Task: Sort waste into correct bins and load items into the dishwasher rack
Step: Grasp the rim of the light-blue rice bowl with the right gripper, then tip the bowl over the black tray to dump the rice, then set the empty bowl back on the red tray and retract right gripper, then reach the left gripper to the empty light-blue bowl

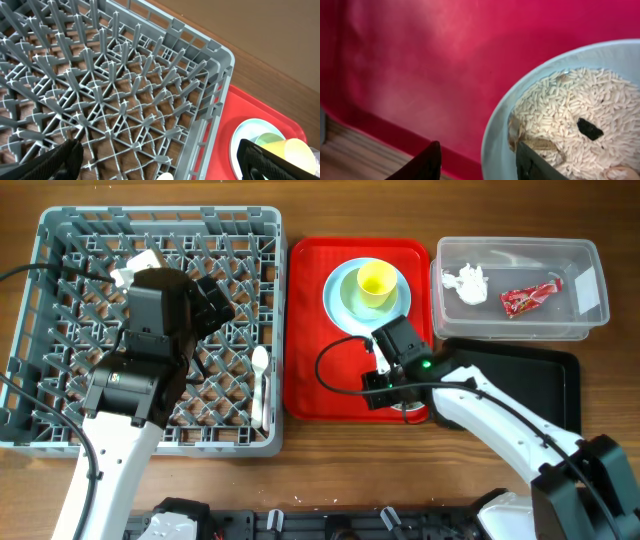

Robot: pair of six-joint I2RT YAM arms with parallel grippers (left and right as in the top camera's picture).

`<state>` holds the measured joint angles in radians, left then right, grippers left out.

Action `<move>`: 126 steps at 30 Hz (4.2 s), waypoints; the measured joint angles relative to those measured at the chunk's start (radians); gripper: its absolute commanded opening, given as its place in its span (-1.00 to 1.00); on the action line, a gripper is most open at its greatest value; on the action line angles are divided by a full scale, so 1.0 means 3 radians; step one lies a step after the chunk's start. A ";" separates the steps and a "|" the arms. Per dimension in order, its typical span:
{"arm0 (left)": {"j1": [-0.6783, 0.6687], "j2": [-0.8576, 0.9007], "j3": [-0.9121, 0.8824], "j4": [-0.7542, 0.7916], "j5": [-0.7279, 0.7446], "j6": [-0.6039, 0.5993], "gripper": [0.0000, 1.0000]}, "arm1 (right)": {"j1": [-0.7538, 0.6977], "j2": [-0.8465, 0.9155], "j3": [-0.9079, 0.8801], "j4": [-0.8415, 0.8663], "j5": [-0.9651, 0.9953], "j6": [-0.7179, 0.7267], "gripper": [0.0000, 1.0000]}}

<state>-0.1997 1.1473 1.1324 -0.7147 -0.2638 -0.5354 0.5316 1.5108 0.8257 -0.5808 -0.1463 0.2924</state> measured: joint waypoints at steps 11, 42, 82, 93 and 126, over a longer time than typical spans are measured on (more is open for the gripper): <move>0.0000 0.0000 0.0000 -0.0001 0.0000 0.0000 1.00 | 0.0000 -0.0104 -0.0014 -0.0137 0.0164 0.0066 -0.91; 0.0000 0.0000 0.0000 0.0000 0.0000 0.0001 1.00 | -0.4330 -0.0821 -0.0263 -0.0740 -0.3529 -0.1719 -0.91; 0.0000 0.0000 0.0000 -0.0003 0.0000 0.0000 1.00 | -0.1461 -0.1710 -0.0819 0.1564 -0.2866 0.1227 -0.91; 0.0000 0.0000 0.0000 0.0000 0.0000 0.0000 1.00 | 0.0816 -0.0412 -0.0796 0.1642 0.0334 0.0497 0.56; 0.0000 0.0000 0.0000 -0.0001 0.0000 0.0001 1.00 | -0.2112 -0.2777 0.0099 -0.1020 0.1240 0.0559 1.00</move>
<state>-0.1997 1.1473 1.1324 -0.7151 -0.2638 -0.5350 -0.1020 0.6777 0.8555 -0.8867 0.2256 0.4603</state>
